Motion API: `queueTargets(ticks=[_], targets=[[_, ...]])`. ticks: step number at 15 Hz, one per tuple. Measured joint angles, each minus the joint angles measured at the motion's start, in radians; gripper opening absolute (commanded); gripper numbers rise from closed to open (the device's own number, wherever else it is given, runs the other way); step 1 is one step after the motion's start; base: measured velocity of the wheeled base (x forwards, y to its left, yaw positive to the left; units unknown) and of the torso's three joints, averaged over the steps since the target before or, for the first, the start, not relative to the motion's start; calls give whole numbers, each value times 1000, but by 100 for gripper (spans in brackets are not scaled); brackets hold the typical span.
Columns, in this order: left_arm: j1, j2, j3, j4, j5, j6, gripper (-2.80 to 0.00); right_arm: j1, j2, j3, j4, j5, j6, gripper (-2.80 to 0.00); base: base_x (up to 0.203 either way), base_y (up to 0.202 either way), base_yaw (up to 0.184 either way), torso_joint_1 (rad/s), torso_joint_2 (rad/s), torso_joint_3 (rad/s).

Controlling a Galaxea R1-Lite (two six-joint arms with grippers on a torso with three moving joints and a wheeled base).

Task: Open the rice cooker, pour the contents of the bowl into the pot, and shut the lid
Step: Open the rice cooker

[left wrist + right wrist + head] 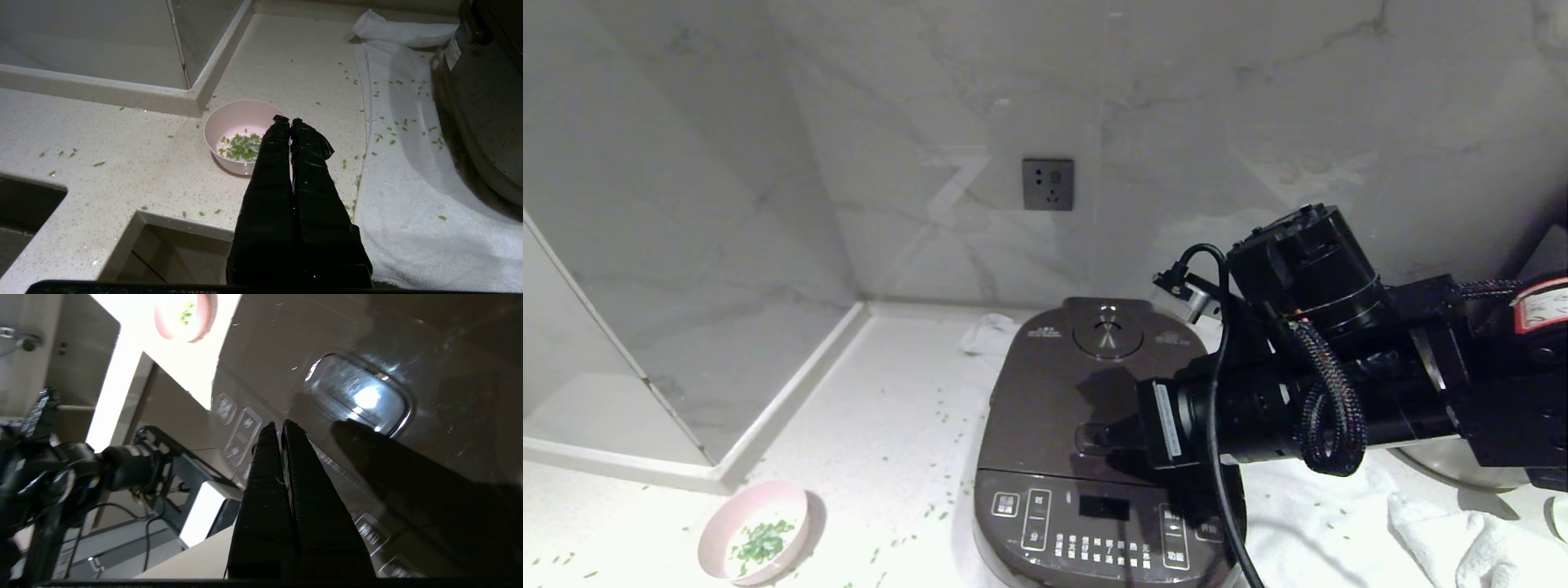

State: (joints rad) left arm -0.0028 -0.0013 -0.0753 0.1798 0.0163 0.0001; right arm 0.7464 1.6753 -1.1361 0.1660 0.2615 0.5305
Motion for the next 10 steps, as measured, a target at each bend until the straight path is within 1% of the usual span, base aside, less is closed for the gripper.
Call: queueTargets(ticks=[5, 10], targets=[[0, 0, 0, 0, 0, 0, -280, -59, 47, 6, 0, 2, -28, -280, 0, 0, 0, 0, 0, 0], [0, 0, 0, 0, 0, 0, -280, -70, 76, 8, -2, 14, -29, -280, 0, 0, 0, 0, 0, 0]])
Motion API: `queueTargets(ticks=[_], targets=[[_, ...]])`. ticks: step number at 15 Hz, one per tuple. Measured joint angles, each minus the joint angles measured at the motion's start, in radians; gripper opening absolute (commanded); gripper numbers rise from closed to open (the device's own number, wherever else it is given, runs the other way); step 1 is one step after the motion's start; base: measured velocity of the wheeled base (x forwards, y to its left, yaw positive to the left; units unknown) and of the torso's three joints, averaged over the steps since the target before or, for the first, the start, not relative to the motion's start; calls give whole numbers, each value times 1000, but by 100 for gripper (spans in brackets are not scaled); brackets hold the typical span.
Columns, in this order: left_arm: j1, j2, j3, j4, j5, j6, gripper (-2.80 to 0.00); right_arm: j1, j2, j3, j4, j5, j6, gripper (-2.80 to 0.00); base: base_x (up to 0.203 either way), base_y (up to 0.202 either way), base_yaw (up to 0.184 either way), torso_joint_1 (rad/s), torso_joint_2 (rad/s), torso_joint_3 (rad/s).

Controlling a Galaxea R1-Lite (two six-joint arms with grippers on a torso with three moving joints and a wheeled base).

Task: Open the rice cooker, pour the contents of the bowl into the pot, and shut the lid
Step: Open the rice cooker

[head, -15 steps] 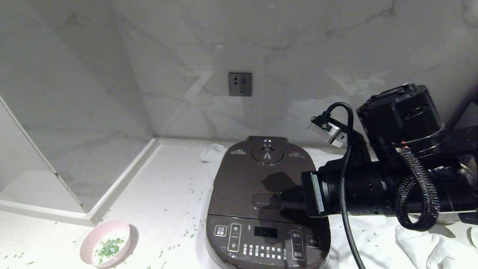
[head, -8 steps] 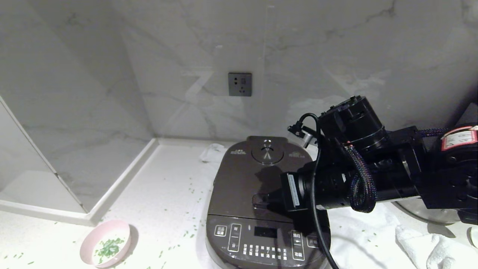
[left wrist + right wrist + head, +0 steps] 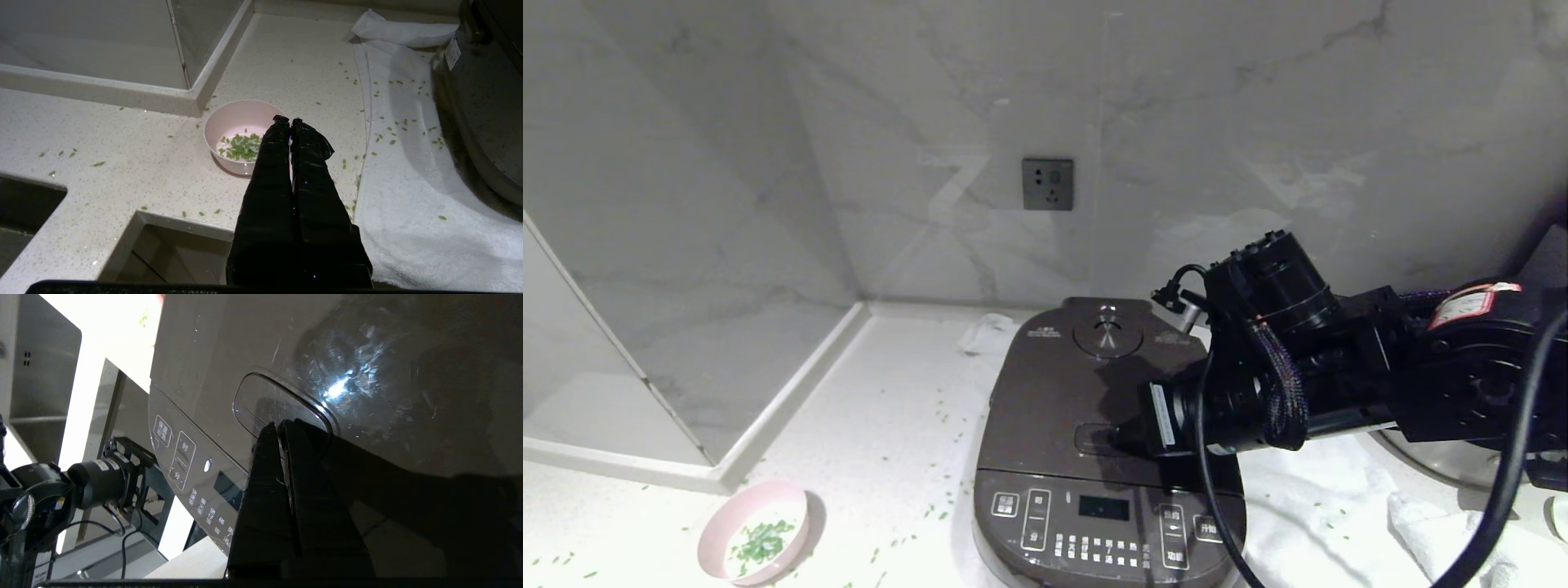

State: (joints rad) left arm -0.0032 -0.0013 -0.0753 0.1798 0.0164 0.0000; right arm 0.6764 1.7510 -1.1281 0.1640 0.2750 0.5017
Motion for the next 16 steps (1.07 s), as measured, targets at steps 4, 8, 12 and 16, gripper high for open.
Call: queueTargets(ticks=[4, 8, 12, 16], targets=[[0, 0, 0, 0, 0, 0, -280, -2, 12, 4, -7, 26, 0, -280, 0, 0, 0, 0, 0, 0], [0, 0, 0, 0, 0, 0, -280, -2, 21, 17, -16, 27, 1, -280, 0, 0, 0, 0, 0, 0], [0, 0, 0, 0, 0, 0, -280, -7, 19, 26, -17, 26, 1, -280, 0, 0, 0, 0, 0, 0], [0, 0, 0, 0, 0, -1, -280, -8, -11, 8, -5, 18, 1, -280, 0, 0, 0, 0, 0, 0]])
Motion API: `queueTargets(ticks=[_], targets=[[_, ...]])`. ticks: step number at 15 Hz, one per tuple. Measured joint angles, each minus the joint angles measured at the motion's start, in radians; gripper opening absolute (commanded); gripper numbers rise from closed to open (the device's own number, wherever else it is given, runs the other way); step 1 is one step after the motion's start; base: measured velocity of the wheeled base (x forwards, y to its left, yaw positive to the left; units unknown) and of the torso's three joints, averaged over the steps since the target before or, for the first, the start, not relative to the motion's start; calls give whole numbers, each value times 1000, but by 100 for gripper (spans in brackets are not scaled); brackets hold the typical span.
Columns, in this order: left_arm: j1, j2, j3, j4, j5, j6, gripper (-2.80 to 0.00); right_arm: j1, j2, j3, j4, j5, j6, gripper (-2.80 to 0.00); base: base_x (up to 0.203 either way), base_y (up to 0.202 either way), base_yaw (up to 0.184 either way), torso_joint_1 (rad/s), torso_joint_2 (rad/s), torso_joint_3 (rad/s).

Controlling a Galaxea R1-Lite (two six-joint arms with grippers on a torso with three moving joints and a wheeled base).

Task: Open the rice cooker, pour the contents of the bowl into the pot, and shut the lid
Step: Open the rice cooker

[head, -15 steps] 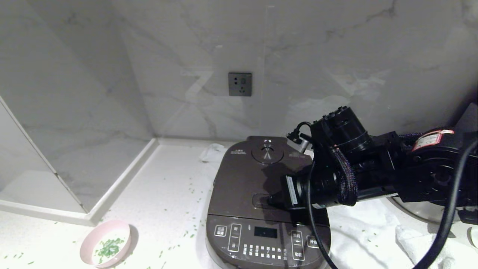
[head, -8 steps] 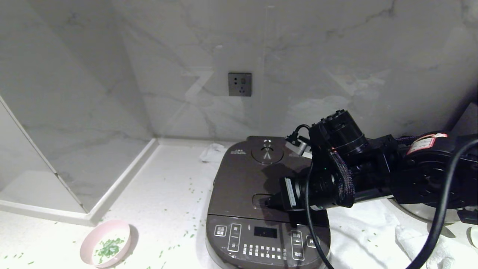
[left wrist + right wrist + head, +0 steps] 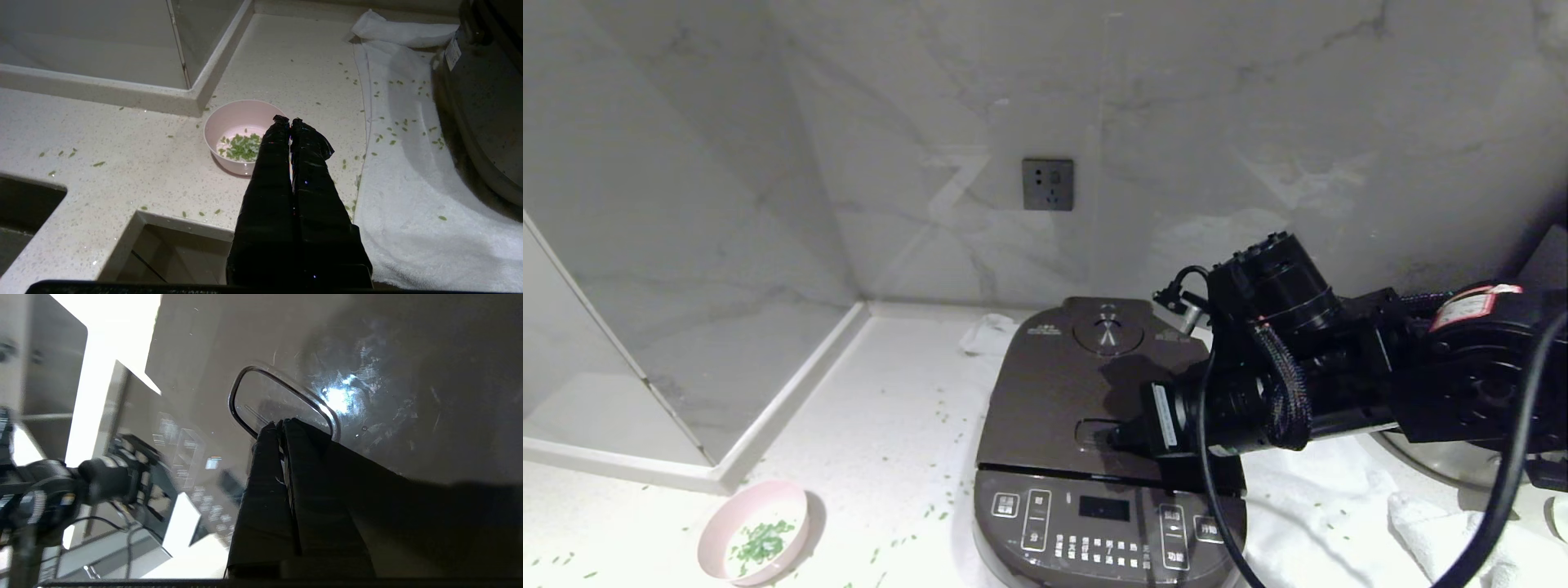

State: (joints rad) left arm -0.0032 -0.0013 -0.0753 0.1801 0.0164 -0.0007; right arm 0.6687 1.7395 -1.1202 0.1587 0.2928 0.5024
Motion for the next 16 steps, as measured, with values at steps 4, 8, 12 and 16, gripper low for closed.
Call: queueTargets(ticks=[4, 8, 12, 16], targets=[[0, 0, 0, 0, 0, 0, -280, 1, -98, -31, -4, -3, -1, -280, 0, 0, 0, 0, 0, 0], [0, 0, 0, 0, 0, 0, -280, 7, -200, -36, -10, -10, -75, -280, 0, 0, 0, 0, 0, 0], [0, 0, 0, 0, 0, 0, -280, 6, -308, -37, -77, -44, -137, -280, 0, 0, 0, 0, 0, 0], [0, 0, 0, 0, 1, 1, -280, 7, -413, -10, -76, -178, -239, -280, 0, 0, 0, 0, 0, 0]])
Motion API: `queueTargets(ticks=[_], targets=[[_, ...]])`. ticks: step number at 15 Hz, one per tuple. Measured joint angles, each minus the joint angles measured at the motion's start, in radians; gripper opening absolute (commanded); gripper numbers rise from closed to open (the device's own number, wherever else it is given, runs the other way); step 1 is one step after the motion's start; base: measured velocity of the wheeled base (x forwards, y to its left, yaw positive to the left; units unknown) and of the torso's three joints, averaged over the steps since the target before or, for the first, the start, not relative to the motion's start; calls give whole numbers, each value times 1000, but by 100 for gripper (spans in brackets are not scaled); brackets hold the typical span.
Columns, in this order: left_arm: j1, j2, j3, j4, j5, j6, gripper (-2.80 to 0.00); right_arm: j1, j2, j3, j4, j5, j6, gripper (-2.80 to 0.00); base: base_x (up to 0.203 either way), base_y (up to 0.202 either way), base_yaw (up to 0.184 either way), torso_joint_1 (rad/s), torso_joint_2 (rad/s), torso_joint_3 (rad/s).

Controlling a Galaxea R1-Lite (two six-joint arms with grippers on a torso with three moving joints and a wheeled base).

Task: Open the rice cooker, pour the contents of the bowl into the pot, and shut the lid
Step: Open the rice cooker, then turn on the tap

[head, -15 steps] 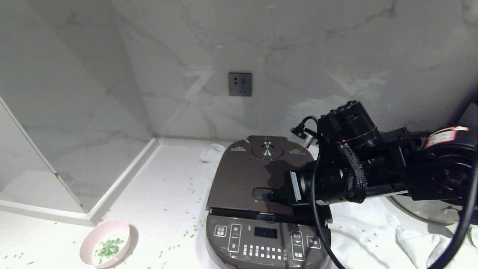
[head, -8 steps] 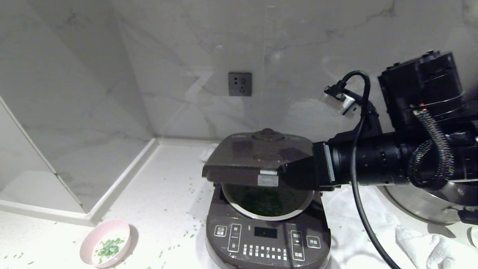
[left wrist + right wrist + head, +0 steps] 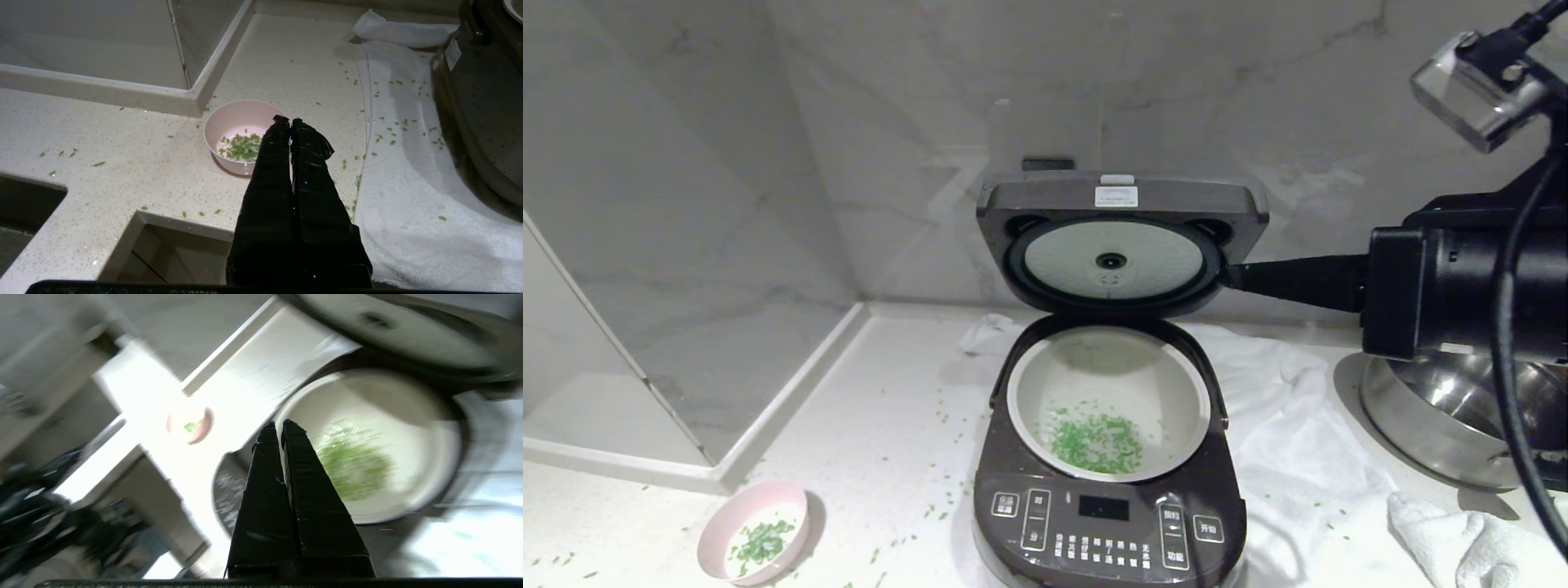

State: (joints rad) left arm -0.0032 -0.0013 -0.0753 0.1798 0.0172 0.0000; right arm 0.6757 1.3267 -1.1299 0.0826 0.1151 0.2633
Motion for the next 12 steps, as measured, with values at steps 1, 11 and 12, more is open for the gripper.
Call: queueTargets(ticks=[1, 11, 12], targets=[[0, 0, 0, 0, 0, 0, -280, 0, -30, 15, 1, -49, -25, -280, 0, 0, 0, 0, 0, 0], [0, 0, 0, 0, 0, -1, -280, -158, -410, 244, 14, -480, -267, -280, 0, 0, 0, 0, 0, 0], [1, 0, 0, 0, 0, 0, -280, -212, -453, 266, 14, -485, -285, -280, 0, 0, 0, 0, 0, 0]])
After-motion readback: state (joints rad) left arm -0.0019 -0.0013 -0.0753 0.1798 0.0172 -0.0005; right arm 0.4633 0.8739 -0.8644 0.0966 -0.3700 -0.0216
